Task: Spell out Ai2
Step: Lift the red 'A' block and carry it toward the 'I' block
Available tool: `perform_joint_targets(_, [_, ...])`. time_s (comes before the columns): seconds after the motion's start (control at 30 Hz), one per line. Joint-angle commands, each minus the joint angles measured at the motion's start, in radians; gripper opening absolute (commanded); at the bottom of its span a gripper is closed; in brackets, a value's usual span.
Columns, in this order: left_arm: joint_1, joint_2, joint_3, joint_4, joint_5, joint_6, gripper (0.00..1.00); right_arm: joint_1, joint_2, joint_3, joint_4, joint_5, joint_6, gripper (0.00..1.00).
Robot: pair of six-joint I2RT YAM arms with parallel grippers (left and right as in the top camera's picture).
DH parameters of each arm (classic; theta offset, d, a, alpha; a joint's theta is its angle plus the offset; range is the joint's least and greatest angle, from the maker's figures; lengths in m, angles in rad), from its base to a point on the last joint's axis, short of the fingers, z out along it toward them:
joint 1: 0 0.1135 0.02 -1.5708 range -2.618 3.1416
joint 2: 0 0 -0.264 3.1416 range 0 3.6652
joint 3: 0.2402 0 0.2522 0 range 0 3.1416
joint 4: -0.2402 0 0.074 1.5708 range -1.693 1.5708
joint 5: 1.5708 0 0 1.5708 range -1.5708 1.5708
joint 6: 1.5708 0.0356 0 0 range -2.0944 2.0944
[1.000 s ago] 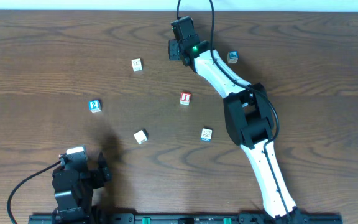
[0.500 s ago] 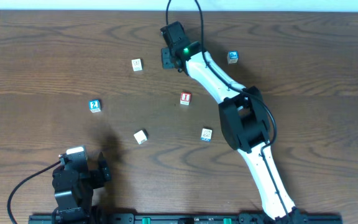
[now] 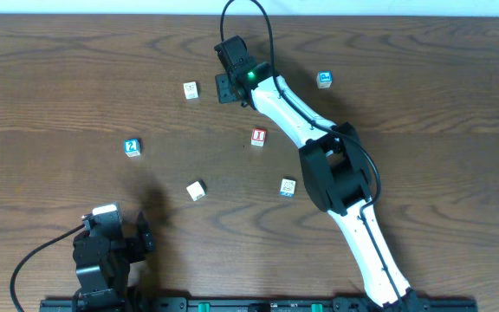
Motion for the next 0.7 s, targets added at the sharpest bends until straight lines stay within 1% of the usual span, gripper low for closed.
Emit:
perform_joint_targets(0.0, [0.003, -0.006, -0.013, -0.011, -0.008, 0.014, 0.95, 0.004, 0.005, 0.000, 0.001, -0.001, 0.003, 0.59])
perform_joint_targets(0.07, [0.003, -0.006, -0.013, -0.011, -0.008, 0.014, 0.95, 0.004, 0.005, 0.000, 0.002, 0.010, 0.010, 0.61])
perform_joint_targets(0.13, [0.003, -0.006, -0.013, -0.011, -0.008, 0.014, 0.95, 0.004, 0.005, 0.001, 0.001, 0.047, 0.046, 0.63])
perform_joint_targets(0.23, [0.003, -0.006, -0.013, -0.011, -0.008, 0.014, 0.95, 0.002, 0.005, 0.013, -0.001, 0.051, 0.095, 0.68])
perform_joint_targets(0.4, [0.003, -0.006, -0.013, -0.011, -0.008, 0.014, 0.96, 0.000, 0.005, 0.034, 0.006, 0.116, 0.210, 0.69])
perform_joint_targets(0.6, [0.003, -0.006, -0.013, -0.011, -0.008, 0.014, 0.95, -0.006, 0.005, 0.034, 0.055, 0.129, 0.299, 0.68])
perform_joint_targets(0.67, [0.003, -0.006, -0.013, -0.011, -0.008, 0.014, 0.95, -0.006, 0.005, 0.034, 0.089, 0.129, 0.303, 0.67])
